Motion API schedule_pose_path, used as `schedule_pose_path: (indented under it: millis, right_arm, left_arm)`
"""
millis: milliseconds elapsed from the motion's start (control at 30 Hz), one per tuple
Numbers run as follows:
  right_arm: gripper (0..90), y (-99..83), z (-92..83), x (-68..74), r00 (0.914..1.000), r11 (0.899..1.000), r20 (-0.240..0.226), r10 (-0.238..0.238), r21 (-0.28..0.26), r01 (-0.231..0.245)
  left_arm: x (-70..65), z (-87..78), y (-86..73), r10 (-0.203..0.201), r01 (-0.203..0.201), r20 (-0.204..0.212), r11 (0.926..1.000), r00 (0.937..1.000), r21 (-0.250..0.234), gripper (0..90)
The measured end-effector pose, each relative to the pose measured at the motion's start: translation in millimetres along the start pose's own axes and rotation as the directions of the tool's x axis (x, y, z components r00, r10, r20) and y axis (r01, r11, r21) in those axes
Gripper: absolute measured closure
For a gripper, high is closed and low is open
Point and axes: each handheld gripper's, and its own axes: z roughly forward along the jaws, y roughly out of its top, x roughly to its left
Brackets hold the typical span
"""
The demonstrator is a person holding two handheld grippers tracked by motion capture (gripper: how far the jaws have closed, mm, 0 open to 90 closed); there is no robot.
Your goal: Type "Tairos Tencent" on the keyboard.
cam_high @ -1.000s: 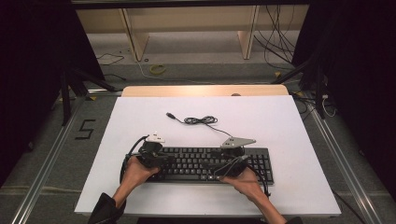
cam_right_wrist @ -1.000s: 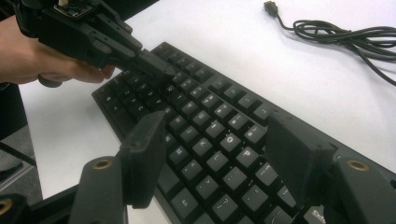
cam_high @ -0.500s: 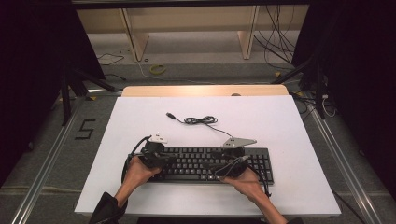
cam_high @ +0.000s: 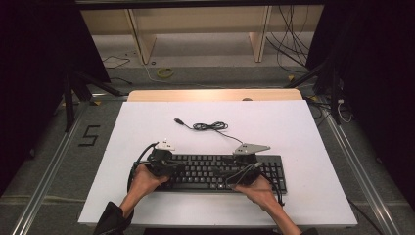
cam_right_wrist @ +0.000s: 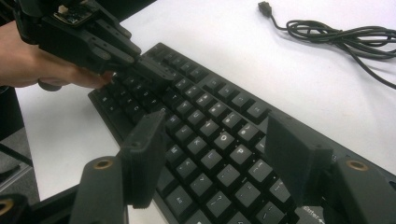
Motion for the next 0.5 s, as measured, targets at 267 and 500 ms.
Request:
schedule_pose_path:
  millis: [267,500]
  right_arm:
    - [39.2,0.8,1.8,-0.6,1.0000,1.000,0.004,0.003,0.001,-0.003]
    - [39.3,2.3,4.5,-3.6,0.9998,1.000,0.015,0.013,-0.001,-0.013]
  left_arm:
    - [0.8,-7.7,0.9,-0.019,0.019,0.020,0.9997,0.9996,-0.018,79.9]
    - [3.3,-15.8,0.4,-0.044,0.046,0.048,0.9980,0.9979,-0.043,63.4]
